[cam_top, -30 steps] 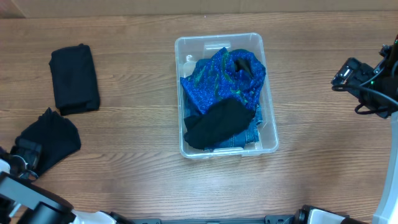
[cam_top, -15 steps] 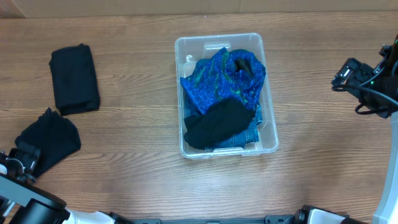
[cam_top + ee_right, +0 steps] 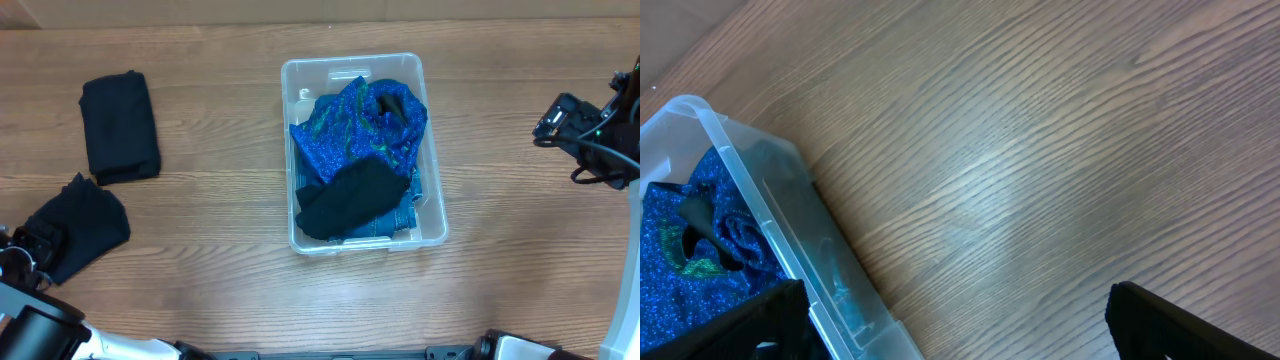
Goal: Pack container
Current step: 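Move the left gripper to the lower-left black cloth and grasp it, then lift the black cloth with the left gripper and carry it over the bin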
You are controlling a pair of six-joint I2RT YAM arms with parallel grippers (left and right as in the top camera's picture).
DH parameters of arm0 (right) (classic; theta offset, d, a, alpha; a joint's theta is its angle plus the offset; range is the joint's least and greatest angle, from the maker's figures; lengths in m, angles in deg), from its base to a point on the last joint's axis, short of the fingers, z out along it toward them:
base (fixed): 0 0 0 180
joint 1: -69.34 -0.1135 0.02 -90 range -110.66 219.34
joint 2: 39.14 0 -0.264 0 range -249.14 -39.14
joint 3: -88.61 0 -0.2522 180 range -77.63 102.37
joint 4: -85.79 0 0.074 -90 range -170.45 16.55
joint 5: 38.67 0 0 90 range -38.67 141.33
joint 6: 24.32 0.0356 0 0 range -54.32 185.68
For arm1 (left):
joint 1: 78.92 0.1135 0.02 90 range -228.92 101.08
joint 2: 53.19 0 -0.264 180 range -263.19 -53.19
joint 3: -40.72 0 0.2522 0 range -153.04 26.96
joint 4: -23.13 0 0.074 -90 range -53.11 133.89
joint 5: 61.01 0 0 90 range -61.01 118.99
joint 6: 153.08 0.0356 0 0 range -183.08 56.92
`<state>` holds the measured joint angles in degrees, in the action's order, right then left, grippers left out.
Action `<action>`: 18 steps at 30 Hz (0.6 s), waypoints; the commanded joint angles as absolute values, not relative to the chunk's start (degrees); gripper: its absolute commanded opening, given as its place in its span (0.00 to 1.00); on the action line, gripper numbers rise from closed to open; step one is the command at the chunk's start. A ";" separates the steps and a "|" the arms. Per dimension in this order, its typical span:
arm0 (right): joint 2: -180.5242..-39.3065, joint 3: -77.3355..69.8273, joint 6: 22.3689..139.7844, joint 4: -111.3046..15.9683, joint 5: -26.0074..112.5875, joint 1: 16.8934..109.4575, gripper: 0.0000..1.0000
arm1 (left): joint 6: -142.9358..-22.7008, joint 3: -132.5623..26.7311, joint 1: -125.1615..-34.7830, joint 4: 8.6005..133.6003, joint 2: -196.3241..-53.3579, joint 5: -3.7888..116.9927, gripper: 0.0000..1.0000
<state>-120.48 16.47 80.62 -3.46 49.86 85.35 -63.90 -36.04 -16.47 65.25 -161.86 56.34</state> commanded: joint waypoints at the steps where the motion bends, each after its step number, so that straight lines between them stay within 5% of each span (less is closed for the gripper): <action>1: -120.51 16.54 80.46 -3.81 50.16 85.11 1.00 | -61.76 -32.76 -17.14 66.41 -167.82 68.99 0.71; 10: -120.51 16.54 80.46 -3.81 50.16 85.11 1.00 | -63.46 -32.83 -17.45 66.57 -167.74 76.49 0.05; 18: -120.51 16.54 80.46 -3.83 50.16 85.11 1.00 | -66.63 -33.64 -19.48 66.63 -162.53 84.56 0.04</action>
